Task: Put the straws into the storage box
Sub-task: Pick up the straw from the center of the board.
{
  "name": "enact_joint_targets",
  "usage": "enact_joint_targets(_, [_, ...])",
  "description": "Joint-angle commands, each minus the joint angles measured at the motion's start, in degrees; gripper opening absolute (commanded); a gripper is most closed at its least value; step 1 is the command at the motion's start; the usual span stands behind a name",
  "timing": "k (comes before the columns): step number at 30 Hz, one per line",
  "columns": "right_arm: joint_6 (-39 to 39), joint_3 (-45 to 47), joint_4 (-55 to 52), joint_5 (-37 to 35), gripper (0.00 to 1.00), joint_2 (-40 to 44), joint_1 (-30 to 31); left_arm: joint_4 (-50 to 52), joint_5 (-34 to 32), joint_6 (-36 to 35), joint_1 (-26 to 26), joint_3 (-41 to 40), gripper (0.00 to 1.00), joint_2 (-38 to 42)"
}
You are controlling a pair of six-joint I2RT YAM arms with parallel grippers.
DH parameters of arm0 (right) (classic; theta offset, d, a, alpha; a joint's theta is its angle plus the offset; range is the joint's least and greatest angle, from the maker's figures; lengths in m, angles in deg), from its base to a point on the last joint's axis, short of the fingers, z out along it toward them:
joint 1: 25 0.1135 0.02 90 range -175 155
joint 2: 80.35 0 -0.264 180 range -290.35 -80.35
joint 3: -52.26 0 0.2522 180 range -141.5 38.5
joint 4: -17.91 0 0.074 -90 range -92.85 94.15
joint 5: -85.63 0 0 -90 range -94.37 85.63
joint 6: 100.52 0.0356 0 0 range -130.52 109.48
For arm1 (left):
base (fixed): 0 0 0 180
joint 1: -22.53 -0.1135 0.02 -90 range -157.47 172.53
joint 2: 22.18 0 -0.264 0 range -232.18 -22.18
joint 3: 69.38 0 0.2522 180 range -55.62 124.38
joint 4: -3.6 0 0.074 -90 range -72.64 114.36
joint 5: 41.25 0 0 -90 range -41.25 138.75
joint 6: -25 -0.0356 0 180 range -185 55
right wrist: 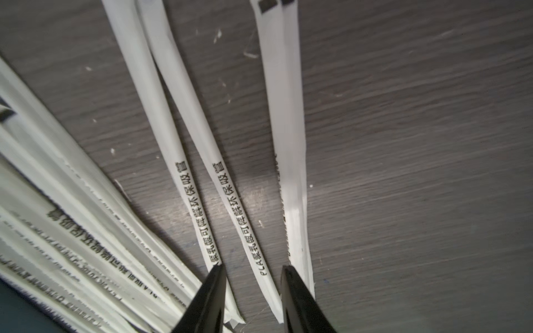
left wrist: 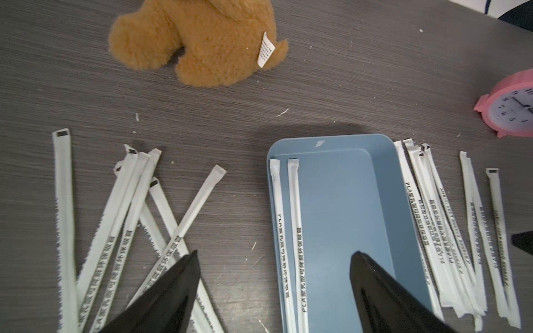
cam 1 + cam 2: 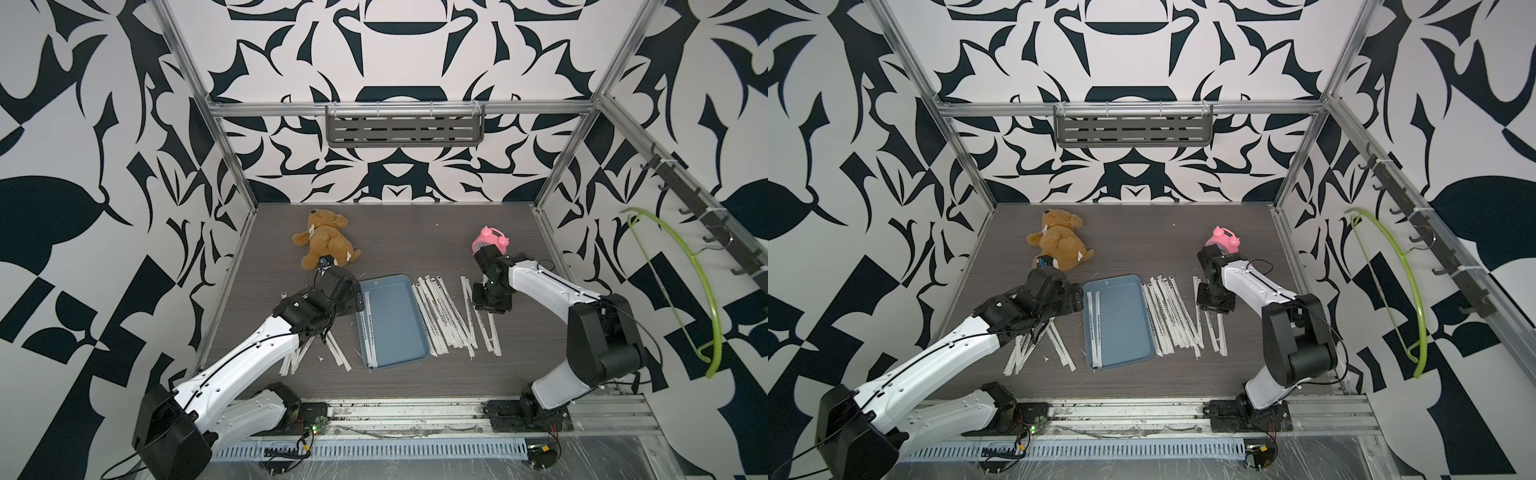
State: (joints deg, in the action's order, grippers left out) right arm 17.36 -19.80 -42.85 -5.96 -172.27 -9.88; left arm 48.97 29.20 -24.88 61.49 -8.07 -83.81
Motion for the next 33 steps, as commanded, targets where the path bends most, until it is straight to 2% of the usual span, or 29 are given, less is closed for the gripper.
enact_joint_targets(1, [-2.0, 0.4, 1.9, 0.8, 0.36, -1.2, 0.2, -2.8, 4.1, 0.7, -0.6, -0.5, 0.89, -1.0])
enact_joint_targets(5, [-2.9, 0.0, 3.3, 1.8, 0.31, -4.0, 0.2, -4.6, 8.2, 0.8, -2.3, -1.0, 0.89, -1.1])
enact_joint_targets(12, [-3.7, 0.2, 4.8, 1.1, 0.29, -6.6, 0.2, -7.9, 17.7, 2.4, -8.0, -3.2, 0.89, -0.2])
enact_joint_targets(16, [-4.1, 0.1, 3.8, -0.8, 0.18, -6.9, 0.3, -8.2, 20.9, 3.0, -10.4, -3.4, 0.86, -0.4])
enact_joint_targets(19, [-4.5, -0.5, 1.5, -2.4, 0.14, -5.1, 1.6, -8.2, 21.8, 3.3, -11.3, -3.5, 0.86, -0.6])
enact_joint_targets(23, [-5.0, -2.8, -3.1, -3.8, 0.10, -1.9, 4.0, -8.0, 22.4, 3.3, -12.1, -3.6, 0.81, -1.6])
enact_joint_targets(29, [-4.9, -8.4, -11.2, -6.0, 0.07, 2.6, 8.1, -8.2, 22.5, 3.5, -12.5, -4.7, 0.80, -2.0])
enact_joint_targets(33, [-1.7, -11.5, -13.9, -5.0, 0.07, 3.5, 12.6, -8.3, 22.5, 3.5, -12.6, -5.0, 0.78, -2.4])
